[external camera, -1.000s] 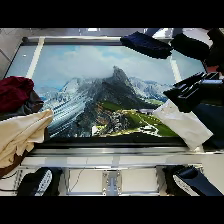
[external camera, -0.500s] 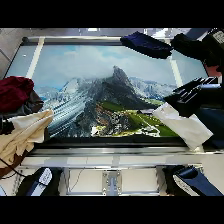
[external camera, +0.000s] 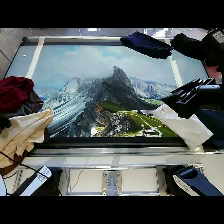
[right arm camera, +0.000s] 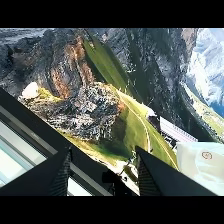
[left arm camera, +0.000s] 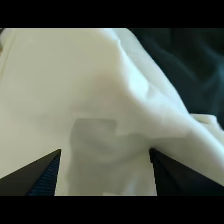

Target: Fold the shirts.

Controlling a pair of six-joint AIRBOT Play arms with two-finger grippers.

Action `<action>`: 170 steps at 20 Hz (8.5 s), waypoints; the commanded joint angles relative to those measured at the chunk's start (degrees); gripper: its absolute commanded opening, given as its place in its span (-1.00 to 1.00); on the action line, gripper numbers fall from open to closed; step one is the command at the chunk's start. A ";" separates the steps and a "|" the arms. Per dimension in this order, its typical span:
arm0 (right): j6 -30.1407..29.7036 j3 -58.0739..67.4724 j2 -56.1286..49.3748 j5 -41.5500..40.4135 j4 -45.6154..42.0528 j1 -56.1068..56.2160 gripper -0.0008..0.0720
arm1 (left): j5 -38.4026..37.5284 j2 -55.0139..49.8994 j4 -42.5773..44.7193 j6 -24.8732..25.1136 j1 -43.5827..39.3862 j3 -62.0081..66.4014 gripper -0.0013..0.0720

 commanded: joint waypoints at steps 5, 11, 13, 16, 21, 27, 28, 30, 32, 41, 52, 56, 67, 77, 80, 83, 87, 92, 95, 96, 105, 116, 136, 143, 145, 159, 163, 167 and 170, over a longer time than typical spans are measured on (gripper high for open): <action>1.25 -0.02 0.00 -0.76 0.11 -0.02 0.23 | 6.95 -3.93 -18.01 6.40 5.20 0.59 0.14; 1.18 0.00 0.02 -2.89 0.00 -0.02 0.23 | 7.48 0.37 -21.88 6.62 5.09 3.54 -0.94; 1.14 0.04 0.02 -2.91 -0.33 -0.02 0.23 | 7.52 6.27 -30.69 8.63 5.07 6.10 -0.94; 0.90 0.17 0.13 -3.06 -3.30 -0.02 0.23 | 7.67 17.42 -57.18 24.02 5.07 8.31 -0.94; 0.48 0.17 0.15 -3.06 -6.93 -0.02 0.23 | 2.91 31.69 -92.91 44.57 -1.53 8.31 -0.94; -3.06 0.17 0.13 -3.80 -13.14 -0.02 0.23 | -6.40 27.02 -87.21 44.57 -30.71 5.09 -0.94; -3.10 0.17 0.13 -4.37 -14.16 -0.02 0.23 | -4.85 24.26 -85.13 44.57 -37.59 3.65 -0.94; -3.13 0.15 0.13 -5.64 -15.76 -0.02 0.23 | 2.16 16.85 -82.29 44.59 -51.95 0.52 -0.94; -3.13 0.15 0.13 -6.54 -16.79 -0.02 0.23 | 12.24 6.19 -80.41 45.97 -64.89 -0.35 -0.94; -3.13 0.15 -0.02 -10.29 -18.51 -0.02 0.23 | 4.55 -35.67 -93.15 60.00 -78.93 31.21 -0.94; -3.15 0.09 -6.23 -10.62 -19.10 -0.02 0.23 | -1.46 -34.82 -86.68 59.93 -71.23 42.64 0.97; -3.85 0.09 -7.87 -10.43 -20.94 -1.46 0.23 | -17.03 -30.16 -72.13 50.95 -53.31 42.62 0.95; -3.76 -0.02 -19.39 -9.79 -8.46 -4.59 0.23 | -19.47 0.07 -51.34 35.67 -32.70 3.34 0.93; -3.78 -0.02 -24.28 -11.87 -5.22 -4.55 0.23 | 7.28 -2.89 -64.11 26.05 -32.81 -12.50 0.93; -3.78 -0.02 -24.30 -13.64 -5.25 -4.55 0.23 | 8.87 -7.82 -65.61 26.10 -33.27 -12.48 0.89; -3.78 -0.02 -24.85 -16.57 -4.66 -4.55 0.23 | 9.05 -9.99 -72.76 33.27 -33.77 -12.48 -0.36; -3.76 -0.02 -28.70 -20.37 -3.52 -4.55 0.23 | 9.01 -10.10 -81.42 43.67 -34.53 -12.46 -0.94; -0.11 0.00 -41.92 -20.63 -6.12 -5.01 0.23 | 8.17 -10.05 -82.29 46.31 -34.45 -12.46 -0.94; 4.15 0.04 -48.72 -20.37 -5.49 -8.46 0.23 | 8.11 -9.94 -82.29 46.97 -34.45 -12.46 -0.94; 4.42 0.04 -50.03 -20.41 -3.89 -9.81 0.23 | 8.13 -9.92 -82.29 46.97 -34.45 -12.46 -0.94; -0.57 0.04 -59.14 -23.43 10.58 -11.43 0.23 | 8.17 -9.92 -82.29 47.10 -34.47 -12.46 -0.94; -6.84 7.67 -54.27 -12.63 10.40 -10.21 -0.93 | 6.14 -0.85 -82.29 49.92 -28.06 -5.33 -0.94; -4.79 31.28 -6.29 -12.24 -5.64 -6.64 -0.94 | -21.81 38.53 -80.76 50.49 2.82 18.56 -0.94; -3.74 14.10 -29.70 -10.16 -7.30 -7.52 -0.94 | -15.17 21.59 -80.50 59.12 -4.07 -2.34 -0.94; -3.32 13.55 -39.41 -21.88 -6.40 -7.48 -0.94 | -10.19 12.92 -76.30 60.26 -10.49 -5.42 -0.94; 7.19 29.35 -64.83 -58.62 10.69 -8.04 0.31 | 26.32 -14.45 -81.20 60.39 -23.91 7.41 0.91; 3.17 29.73 -53.94 -29.42 0.70 -15.98 0.05 | 21.77 -3.15 -70.84 60.37 -14.71 9.14 0.91; -3.23 26.56 -42.49 -4.31 -0.11 -25.62 -0.06 | -3.52 0.42 -57.27 60.35 -4.74 8.79 0.91; -5.73 17.51 -33.05 -1.31 0.83 -30.62 -0.06 | -10.56 -3.39 -57.37 60.37 -2.54 7.48 0.91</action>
